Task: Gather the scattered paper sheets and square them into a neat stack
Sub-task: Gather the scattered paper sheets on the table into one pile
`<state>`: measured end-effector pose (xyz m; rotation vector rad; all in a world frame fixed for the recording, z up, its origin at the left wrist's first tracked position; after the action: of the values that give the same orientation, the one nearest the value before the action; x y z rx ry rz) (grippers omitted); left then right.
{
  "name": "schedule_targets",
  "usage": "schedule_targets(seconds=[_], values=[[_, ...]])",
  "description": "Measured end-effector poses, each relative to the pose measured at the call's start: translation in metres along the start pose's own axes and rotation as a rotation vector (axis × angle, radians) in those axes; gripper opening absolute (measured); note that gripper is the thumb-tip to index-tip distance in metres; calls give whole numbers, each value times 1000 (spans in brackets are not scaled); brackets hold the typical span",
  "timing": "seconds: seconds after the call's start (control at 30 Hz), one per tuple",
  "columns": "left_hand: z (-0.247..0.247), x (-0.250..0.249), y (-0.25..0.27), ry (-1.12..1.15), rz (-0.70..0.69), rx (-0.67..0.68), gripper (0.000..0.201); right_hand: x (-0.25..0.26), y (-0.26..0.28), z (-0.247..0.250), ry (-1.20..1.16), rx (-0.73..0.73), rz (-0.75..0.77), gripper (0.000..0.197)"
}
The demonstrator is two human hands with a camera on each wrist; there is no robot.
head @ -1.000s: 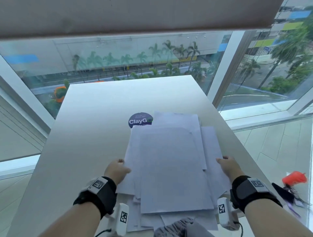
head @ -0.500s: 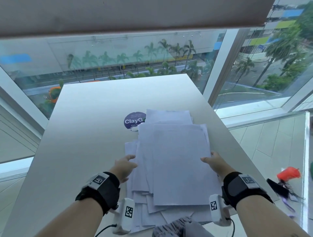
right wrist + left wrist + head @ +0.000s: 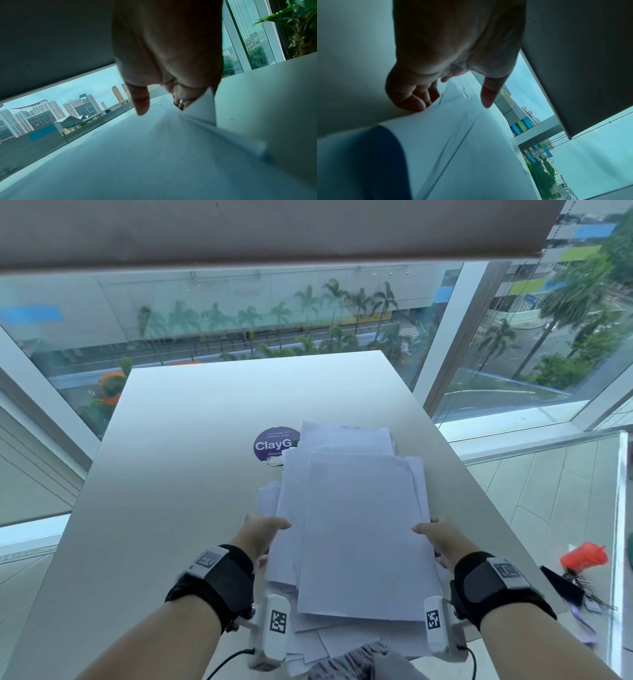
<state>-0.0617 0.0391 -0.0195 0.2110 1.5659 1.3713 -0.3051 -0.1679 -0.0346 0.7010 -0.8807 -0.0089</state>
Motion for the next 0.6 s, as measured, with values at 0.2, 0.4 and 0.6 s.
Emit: schedule_targets(seconds=[0.2, 0.4, 0.6], values=[[-15, 6, 0, -179, -16, 92, 90, -5, 10, -3, 42, 184, -52, 67], [-10, 5, -6, -10, -70, 203, 72, -12, 8, 9, -72, 33, -93, 51], [-20, -4, 2, 22, -55, 315, 65, 2, 12, 0, -26, 131, -78, 71]])
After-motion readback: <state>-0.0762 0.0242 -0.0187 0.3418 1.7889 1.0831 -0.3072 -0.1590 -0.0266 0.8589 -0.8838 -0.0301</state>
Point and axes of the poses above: each hand's wrist, its own y-axis away from the middle knuckle, its own z-axis out of the back of the hand, x = y × z, the point moved 2 cm from there along -y, towards the middle knuckle, and after that the axes turned 8 degrees about z, right-handed, at the moved point
